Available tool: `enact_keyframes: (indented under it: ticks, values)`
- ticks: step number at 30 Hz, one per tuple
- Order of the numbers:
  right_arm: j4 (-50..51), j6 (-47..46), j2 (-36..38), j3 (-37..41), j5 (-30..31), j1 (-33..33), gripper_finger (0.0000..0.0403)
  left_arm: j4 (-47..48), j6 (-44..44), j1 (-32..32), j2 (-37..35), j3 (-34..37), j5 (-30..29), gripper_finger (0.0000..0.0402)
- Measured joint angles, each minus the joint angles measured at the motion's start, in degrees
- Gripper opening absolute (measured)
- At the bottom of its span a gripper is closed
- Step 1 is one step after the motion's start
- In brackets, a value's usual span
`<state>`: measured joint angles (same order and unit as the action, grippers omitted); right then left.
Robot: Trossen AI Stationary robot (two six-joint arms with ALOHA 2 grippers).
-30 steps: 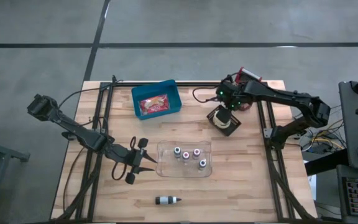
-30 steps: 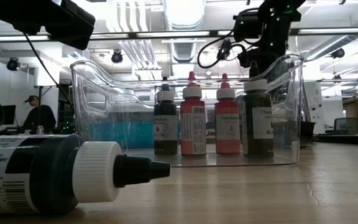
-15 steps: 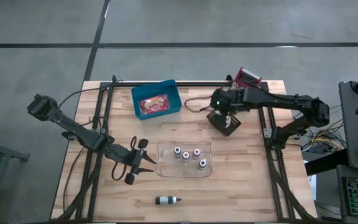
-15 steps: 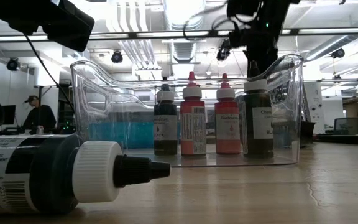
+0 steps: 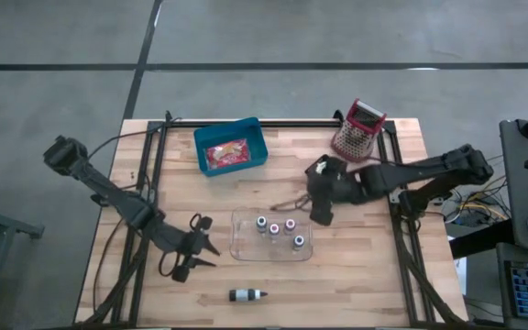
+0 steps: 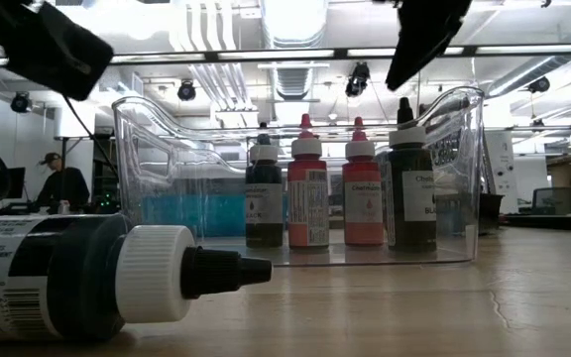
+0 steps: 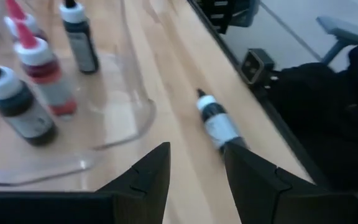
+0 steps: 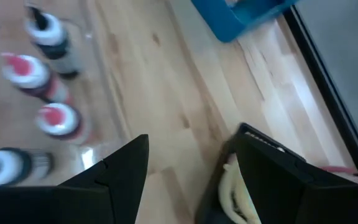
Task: Pick & Place Food Item
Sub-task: Put the black food coloring bottle into the transparent bin
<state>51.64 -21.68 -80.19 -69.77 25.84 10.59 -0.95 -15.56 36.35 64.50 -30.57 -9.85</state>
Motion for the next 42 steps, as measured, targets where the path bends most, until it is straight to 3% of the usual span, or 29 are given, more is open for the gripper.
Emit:
enact_keyframes:
  ticks: [9,19,30,42]
  values:
    - [-0.2,-9.0,-0.2,-0.3,9.2,13.8,0.0237,-0.7,-10.0,5.3,3.5,0.0,0.0,0.0156]
    - [-0.7,-14.6,-0.7,-0.3,19.0,27.1,0.0237,0.8,-10.7,5.4,15.0,-5.5,3.2,0.018]
    - [-0.9,-18.4,-4.3,-0.2,19.4,31.5,0.0237,19.0,-12.0,5.5,27.0,-22.0,6.1,0.0224]
    - [-0.8,-19.6,-12.6,-0.2,19.1,34.2,0.0237,20.3,-18.1,5.5,36.4,-30.5,7.3,0.0225]
